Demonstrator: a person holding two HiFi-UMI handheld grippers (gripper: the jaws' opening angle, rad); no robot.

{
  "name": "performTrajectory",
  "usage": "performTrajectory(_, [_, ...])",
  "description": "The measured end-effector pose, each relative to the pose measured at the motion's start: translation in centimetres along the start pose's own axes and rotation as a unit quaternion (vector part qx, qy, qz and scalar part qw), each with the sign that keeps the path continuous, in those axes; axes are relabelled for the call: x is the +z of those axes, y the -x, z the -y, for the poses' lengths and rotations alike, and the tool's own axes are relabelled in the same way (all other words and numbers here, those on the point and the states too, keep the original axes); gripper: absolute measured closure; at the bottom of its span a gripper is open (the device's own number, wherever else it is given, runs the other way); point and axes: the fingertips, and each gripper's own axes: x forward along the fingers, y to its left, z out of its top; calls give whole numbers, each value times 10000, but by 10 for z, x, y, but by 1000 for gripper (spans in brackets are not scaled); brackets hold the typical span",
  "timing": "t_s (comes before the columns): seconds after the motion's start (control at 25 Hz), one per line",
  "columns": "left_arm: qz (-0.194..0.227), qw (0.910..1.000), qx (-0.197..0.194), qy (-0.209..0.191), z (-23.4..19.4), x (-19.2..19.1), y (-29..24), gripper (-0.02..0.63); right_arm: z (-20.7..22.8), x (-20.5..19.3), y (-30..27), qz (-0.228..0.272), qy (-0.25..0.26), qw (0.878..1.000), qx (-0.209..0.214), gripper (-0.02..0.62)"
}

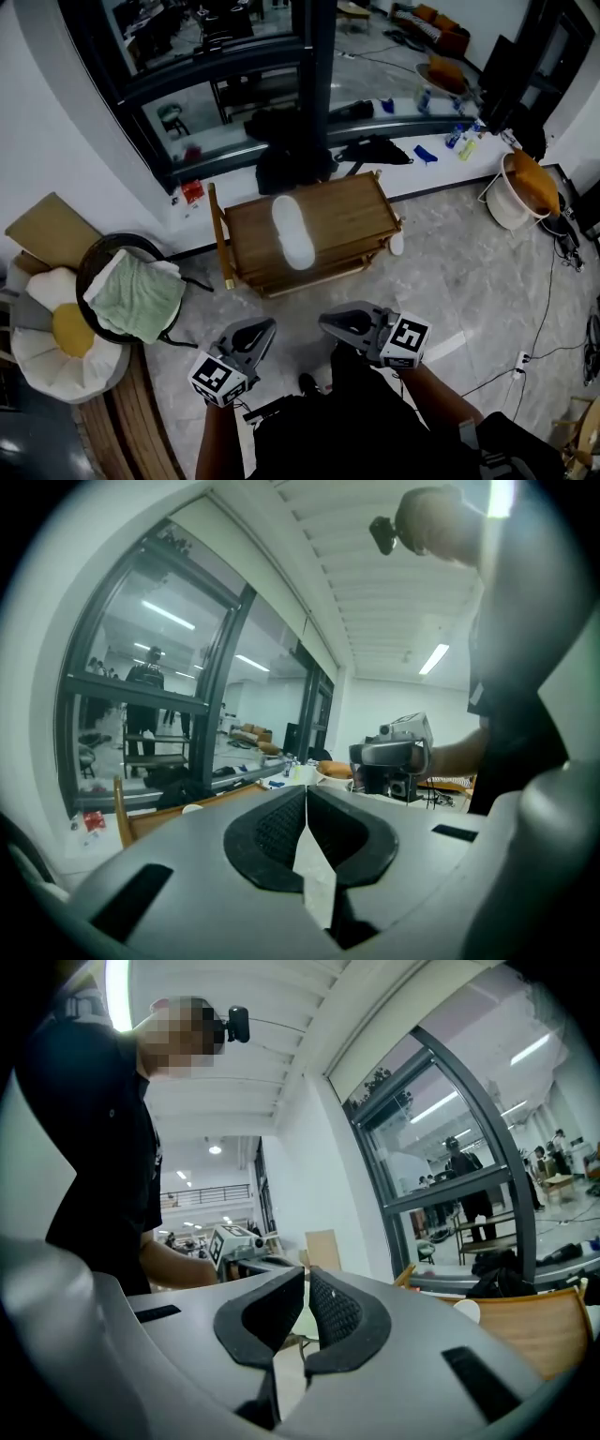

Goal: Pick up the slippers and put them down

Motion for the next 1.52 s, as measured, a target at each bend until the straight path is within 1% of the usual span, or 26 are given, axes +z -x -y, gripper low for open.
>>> performTrajectory(0.2, [-34, 9995, 288, 145, -29, 8, -33, 594, 50, 0, -4, -85, -35, 9996, 251, 569])
performTrajectory(0.28, [-111, 9990, 382, 205, -39, 12, -47, 594, 73, 0, -4, -45, -50, 9992, 393, 569])
performTrajectory(0.36, [-210, 9984, 453, 246, -49, 13, -61, 594, 95, -3, -5, -68, -176, 9984, 537, 569])
performTrajectory(0.56, [-322, 9958, 712, 472, -72, 14, -99, 594, 133, -16, -1, -545, -383, 9933, 942, 569])
performTrajectory(0.68, [-381, 9951, 790, 464, -78, 14, -120, 594, 155, -23, 3, -549, -639, 9904, 1094, 569])
performTrajectory(0.8, [-499, 9933, 895, 534, -85, 7, -132, 594, 173, -32, 6, -421, -1063, 9867, 1155, 569])
performTrajectory(0.92, [-556, 9912, 941, 747, -98, -7, -141, 594, 191, -46, 4, -365, -1456, 9828, 1080, 568])
performTrajectory(1.04, [-580, 9894, 870, 1013, -111, -22, -143, 594, 206, -63, -5, -355, -1829, 9778, 959, 567])
performTrajectory(1.12, [-534, 9884, 821, 1159, -122, -35, -147, 594, 218, -78, -13, -351, -2107, 9733, 846, 556])
performTrajectory(1.16, [-533, 9875, 799, 1247, -128, -43, -150, 594, 225, -88, -18, -373, -2259, 9704, 766, 531])
performTrajectory(1.2, [-559, 9865, 760, 1341, -134, -52, -153, 594, 231, -99, -23, -400, -2410, 9674, 663, 485])
performTrajectory(1.24, [-602, 9855, 697, 1425, -139, -62, -156, 594, 236, -111, -28, -421, -2548, 9645, 543, 460])
performTrajectory(1.28, [-648, 9849, 623, 1482, -144, -72, -159, 594, 241, -124, -32, -431, -2679, 9616, 420, 459])
performTrajectory(1.4, [-710, 9848, 493, 1509, -160, -100, -166, 594, 251, -166, -43, -439, -3114, 9492, 128, 455])
performTrajectory(1.52, [-765, 9852, 507, 1451, -169, -123, -170, 594, 258, -205, -48, -466, -3591, 9321, -64, 449])
